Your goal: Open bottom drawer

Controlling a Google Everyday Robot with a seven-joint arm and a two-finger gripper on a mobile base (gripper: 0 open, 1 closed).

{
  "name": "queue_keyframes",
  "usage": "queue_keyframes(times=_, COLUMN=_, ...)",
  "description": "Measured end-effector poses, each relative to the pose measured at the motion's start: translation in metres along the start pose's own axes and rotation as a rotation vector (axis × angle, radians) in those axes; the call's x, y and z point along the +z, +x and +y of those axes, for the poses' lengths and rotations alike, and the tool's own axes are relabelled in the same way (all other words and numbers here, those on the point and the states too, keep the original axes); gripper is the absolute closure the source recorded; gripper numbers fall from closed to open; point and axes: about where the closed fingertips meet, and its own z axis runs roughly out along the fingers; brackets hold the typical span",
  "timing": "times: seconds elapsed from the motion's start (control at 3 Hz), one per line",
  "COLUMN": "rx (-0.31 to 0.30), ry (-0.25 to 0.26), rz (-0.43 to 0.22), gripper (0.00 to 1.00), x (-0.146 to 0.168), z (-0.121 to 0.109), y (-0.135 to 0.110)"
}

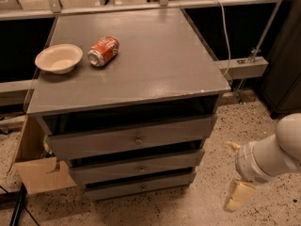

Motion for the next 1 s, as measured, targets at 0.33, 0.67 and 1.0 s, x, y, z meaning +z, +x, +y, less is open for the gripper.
queue_keyframes(times=0.33, rx=-0.036, ry=0.014, rz=-0.050, gripper=0.00, x=0.028, z=0.004, y=0.012)
queue_keyframes(times=0.67, rx=-0.058, ry=0.032, rz=-0.080, gripper=0.00, x=0.060, z=0.004, y=0.025)
queue_keyframes(times=1.0, rx=-0.069, ry=0.032, rz=-0.042, gripper=0.00, x=0.102, z=0.006, y=0.043)
